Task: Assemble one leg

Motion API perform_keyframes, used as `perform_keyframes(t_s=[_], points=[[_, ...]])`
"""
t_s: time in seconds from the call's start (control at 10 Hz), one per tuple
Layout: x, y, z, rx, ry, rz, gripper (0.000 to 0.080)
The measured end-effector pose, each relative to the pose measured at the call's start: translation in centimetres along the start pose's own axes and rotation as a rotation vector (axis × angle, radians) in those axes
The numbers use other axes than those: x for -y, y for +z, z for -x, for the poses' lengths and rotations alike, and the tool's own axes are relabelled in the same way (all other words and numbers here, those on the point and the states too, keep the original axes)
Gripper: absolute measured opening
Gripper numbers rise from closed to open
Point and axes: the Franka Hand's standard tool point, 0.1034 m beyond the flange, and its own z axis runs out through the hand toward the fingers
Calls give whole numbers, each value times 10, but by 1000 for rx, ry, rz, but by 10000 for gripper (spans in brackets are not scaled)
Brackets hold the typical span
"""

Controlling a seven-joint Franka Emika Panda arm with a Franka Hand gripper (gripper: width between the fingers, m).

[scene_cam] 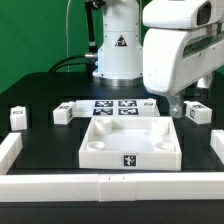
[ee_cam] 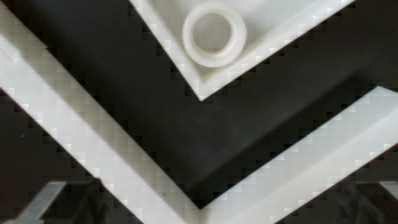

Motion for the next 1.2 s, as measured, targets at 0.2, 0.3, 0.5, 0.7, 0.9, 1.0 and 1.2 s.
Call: perform_keyframes(t_s=[0.2, 0.3, 0.5, 0.7, 0.9, 1.0, 1.2], points=[[0, 0, 0, 0, 0, 0, 650], [0, 0, 0, 0, 0, 0, 650], [0, 0, 0, 0, 0, 0, 650], [0, 0, 0, 0, 1, 0, 650], [0, 0, 1, 1, 1, 0, 650], [1, 2, 6, -9, -23, 6, 650], [18, 20, 54, -52, -174, 26, 650]])
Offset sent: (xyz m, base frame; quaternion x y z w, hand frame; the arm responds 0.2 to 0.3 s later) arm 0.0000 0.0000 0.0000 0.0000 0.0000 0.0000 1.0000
